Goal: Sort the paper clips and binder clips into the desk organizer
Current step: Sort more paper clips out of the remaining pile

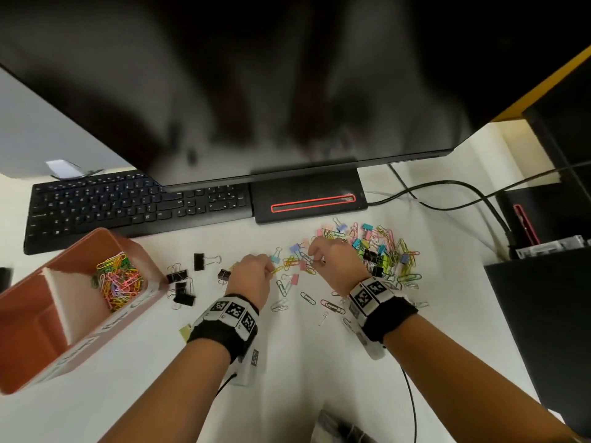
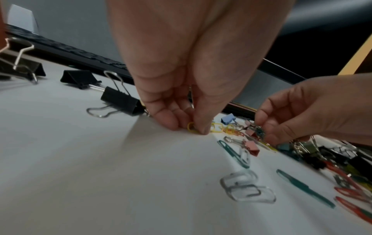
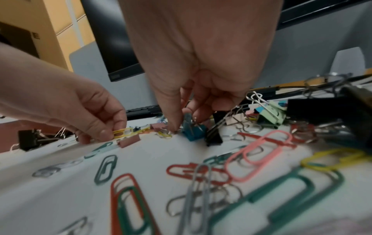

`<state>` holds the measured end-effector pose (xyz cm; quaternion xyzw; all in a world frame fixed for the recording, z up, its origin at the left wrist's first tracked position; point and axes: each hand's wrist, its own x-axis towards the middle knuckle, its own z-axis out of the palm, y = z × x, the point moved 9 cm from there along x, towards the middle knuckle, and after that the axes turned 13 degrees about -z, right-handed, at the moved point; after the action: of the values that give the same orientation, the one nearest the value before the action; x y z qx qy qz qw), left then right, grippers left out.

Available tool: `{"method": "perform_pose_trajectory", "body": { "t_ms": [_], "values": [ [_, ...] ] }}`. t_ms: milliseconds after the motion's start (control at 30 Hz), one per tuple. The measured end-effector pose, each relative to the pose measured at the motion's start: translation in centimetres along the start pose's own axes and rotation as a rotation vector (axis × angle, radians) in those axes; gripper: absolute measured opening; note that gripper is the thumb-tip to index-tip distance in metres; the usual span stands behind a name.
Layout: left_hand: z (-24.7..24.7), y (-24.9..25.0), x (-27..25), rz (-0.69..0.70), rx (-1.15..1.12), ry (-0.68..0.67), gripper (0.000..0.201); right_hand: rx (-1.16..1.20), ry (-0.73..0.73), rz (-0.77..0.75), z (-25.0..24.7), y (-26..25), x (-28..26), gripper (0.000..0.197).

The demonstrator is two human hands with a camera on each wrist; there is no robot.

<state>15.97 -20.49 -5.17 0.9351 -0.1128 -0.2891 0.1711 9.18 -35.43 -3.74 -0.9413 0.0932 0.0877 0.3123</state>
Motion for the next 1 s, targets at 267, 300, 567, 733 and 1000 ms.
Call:
{"method": "perform_pose_trajectory", "body": {
  "t_ms": [267,300,567,733,1000],
  "values": [
    [-0.2,0.5,-2.7,0.111,-0.151,-0.062,0.014,0.112,0.114,0.012,-2.6,1.5,-1.4,0.022],
    [0.3,0.2,-3.1,0.077,-0.173,-0.097,0.014,0.102,0.116,0.003,-2.6,1.4,-1.4,0.021],
    [2.2,-0.3,-3.3,-0.024,-0.163,-0.048,0.03,-0.056,-0.066,0.006,-0.3,-0.3,-0.1,0.026],
    [2.0,-0.8,-2.6,-0.038,-0.154,-0.033,0.027,0.008,-0.054,0.002,0.0,0.2,-0.3,0.014],
    [1.2,-1.4,-2.2,-0.016,-0.121,-0.008,0.026,0.068,0.143,0.041,-3.6,2.3,-1.6,0.015]
  ]
}}
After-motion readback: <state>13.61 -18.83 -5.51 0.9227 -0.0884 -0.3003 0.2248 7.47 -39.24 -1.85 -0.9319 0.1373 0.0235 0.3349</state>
